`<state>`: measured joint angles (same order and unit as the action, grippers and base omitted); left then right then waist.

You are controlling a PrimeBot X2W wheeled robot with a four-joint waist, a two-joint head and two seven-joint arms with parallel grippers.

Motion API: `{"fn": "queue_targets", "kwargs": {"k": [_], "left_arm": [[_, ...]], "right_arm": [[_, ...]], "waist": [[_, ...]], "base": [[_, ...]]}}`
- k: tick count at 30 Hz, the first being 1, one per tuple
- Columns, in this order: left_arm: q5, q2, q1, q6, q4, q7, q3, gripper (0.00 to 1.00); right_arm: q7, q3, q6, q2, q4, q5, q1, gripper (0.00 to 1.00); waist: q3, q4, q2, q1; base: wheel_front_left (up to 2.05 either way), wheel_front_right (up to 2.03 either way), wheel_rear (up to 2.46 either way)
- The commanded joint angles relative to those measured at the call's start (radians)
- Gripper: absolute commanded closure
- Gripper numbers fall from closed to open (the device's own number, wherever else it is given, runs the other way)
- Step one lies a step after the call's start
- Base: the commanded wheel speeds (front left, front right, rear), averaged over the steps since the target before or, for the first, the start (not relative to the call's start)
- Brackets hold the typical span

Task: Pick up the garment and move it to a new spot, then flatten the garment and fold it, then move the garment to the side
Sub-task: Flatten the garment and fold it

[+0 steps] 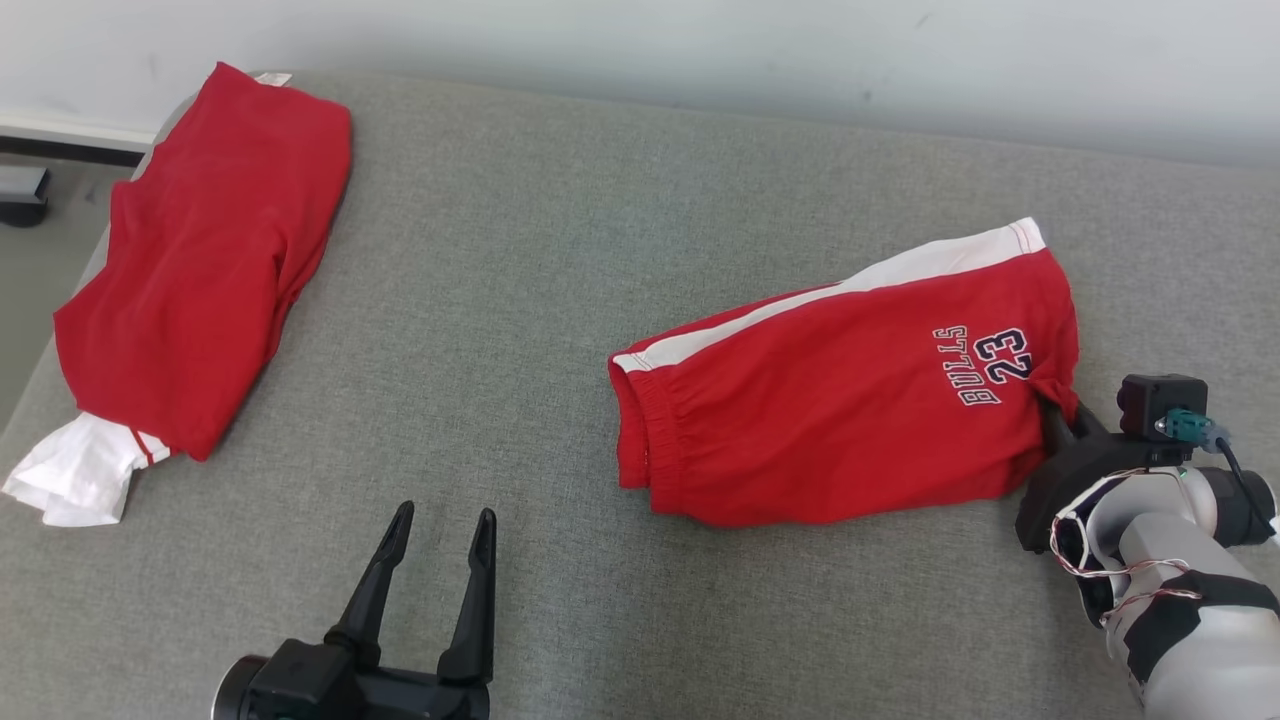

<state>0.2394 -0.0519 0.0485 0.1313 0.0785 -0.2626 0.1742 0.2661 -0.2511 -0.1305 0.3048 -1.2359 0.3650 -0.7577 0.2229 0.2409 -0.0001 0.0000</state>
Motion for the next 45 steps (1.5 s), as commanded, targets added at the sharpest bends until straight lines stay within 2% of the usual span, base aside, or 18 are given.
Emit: {"fn": "queue_targets", "kwargs": {"k": [1, 7, 13, 20, 29, 42, 43, 44, 45], "left_arm": [[0.001, 0.002, 0.003, -0.001, 0.007, -0.003, -0.006, 0.00], [-0.003, 0.002, -0.035, -0.001, 0.033, -0.003, -0.014, 0.00], [0.000, -0.006, -0.071, -0.001, 0.044, -0.003, -0.019, 0.00], [0.006, -0.006, -0.092, -0.001, 0.038, -0.003, -0.011, 0.00], [0.007, -0.007, -0.085, -0.001, 0.042, -0.003, -0.015, 0.00], [0.016, -0.004, -0.074, -0.001, 0.044, -0.003, -0.022, 0.00], [0.017, -0.003, -0.077, -0.001, 0.045, -0.003, -0.022, 0.00], [0.017, -0.003, -0.080, -0.001, 0.046, -0.003, -0.023, 0.00], [0.017, -0.003, -0.083, -0.001, 0.046, -0.003, -0.022, 0.00]], "right_arm": [[-0.006, -0.001, -0.001, 0.001, -0.017, 0.010, 0.028, 1.00], [-0.002, 0.008, -0.001, 0.006, 0.083, 0.041, 0.074, 1.00], [-0.002, 0.009, -0.001, 0.007, 0.219, 0.090, 0.200, 1.00], [-0.002, 0.023, -0.001, 0.021, 0.333, 0.175, 0.363, 1.00], [-0.007, 0.007, -0.001, 0.017, 0.346, 0.227, 0.414, 1.00], [-0.003, 0.055, -0.001, -0.004, 0.287, 0.251, 0.409, 1.00], [-0.007, 0.055, -0.001, -0.004, 0.275, 0.250, 0.411, 0.85], [-0.007, 0.052, -0.001, -0.005, 0.270, 0.250, 0.410, 0.57], [-0.006, 0.053, -0.001, -0.004, 0.270, 0.254, 0.407, 0.00]], "waist": [[-0.011, -0.007, 0.0001, 0.0000], [-0.073, -0.036, 0.0001, 0.0000], [-0.138, -0.081, 0.0001, 0.0000], [-0.159, -0.128, 0.0001, 0.0000], [-0.143, -0.176, 0.0001, 0.0000], [-0.148, -0.154, 0.0001, 0.0000], [-0.150, -0.154, 0.0001, 0.0000], [-0.152, -0.153, 0.0001, 0.0000], [-0.155, -0.153, 0.0001, 0.0000]], "base": [[0.00, 0.00, 0.00], [0.00, 0.00, 0.00], [0.00, 0.00, 0.00], [0.00, 0.00, 0.00], [0.00, 0.00, 0.00], [0.00, 0.00, 0.00], [0.00, 0.00, 0.00], [0.00, 0.00, 0.00], [0.00, 0.00, 0.00]]}}
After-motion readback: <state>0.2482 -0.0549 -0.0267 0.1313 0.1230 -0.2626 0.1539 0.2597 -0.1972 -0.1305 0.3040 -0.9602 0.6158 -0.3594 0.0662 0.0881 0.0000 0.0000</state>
